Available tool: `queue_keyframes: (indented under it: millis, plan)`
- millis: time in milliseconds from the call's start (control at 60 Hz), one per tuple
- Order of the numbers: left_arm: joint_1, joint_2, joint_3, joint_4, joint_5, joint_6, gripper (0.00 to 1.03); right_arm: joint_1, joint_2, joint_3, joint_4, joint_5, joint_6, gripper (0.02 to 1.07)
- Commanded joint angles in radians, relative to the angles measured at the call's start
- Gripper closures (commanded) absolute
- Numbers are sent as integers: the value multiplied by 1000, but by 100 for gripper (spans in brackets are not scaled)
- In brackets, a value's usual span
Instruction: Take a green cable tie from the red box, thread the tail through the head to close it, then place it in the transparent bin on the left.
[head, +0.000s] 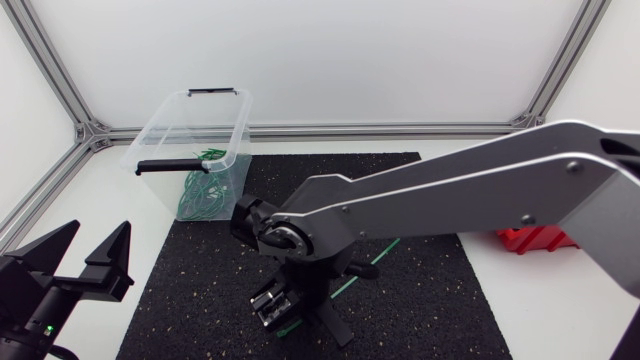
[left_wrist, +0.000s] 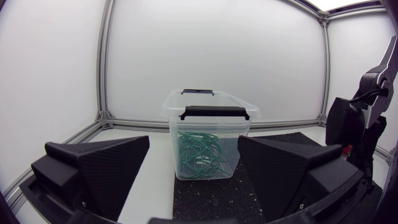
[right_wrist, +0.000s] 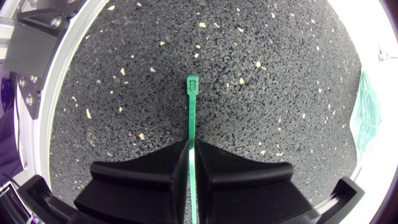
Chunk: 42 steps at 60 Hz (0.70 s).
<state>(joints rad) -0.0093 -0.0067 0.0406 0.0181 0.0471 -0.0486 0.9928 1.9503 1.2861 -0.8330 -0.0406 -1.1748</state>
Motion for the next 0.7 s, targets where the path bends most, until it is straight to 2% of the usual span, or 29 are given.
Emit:
queue_keyframes:
  millis: [0, 367, 467, 550, 683]
  plan:
    - [-9, -6, -42, -10, 5, 7, 4, -11, -37, 21, -23, -13, 10, 100]
    - [-1, -9, -42, -9, 5, 6, 4, -103, -88, 173, -227, -197, 75, 100]
    - [-23, -9, -41, -15, 5, 10, 4, -125, -100, 202, -268, -232, 87, 100]
    - [-47, -9, -39, -18, 5, 84, 4, -143, -113, 226, -308, -265, 98, 100]
    - [-70, -9, -27, -14, 7, 75, 4, -174, -128, 265, -377, -328, 104, 100]
